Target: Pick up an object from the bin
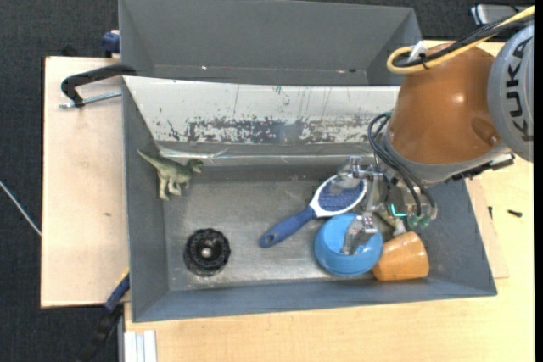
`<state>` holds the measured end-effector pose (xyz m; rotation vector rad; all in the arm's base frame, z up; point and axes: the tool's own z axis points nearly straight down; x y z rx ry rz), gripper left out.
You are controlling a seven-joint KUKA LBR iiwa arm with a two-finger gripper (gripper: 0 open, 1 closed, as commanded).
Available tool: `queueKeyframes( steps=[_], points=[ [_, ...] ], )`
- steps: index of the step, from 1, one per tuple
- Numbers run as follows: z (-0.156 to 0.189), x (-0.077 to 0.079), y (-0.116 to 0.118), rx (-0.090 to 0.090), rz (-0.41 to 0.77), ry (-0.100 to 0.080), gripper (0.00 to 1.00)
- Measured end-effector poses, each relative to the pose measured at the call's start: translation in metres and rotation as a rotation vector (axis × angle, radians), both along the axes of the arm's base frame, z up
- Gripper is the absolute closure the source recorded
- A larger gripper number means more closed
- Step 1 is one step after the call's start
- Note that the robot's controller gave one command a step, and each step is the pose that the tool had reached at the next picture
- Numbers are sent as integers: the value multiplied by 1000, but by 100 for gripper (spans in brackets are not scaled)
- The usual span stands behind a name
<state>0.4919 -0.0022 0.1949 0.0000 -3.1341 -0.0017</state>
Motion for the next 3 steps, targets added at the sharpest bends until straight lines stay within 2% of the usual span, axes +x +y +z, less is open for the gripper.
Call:
queueKeyframes(
  steps=[1,2,3],
  points=[
    [-125,54,33,1,-18,-13,0],
    [-121,54,33,1,-18,-17,100],
    [6,46,39,1,-53,-19,100]
  ],
)
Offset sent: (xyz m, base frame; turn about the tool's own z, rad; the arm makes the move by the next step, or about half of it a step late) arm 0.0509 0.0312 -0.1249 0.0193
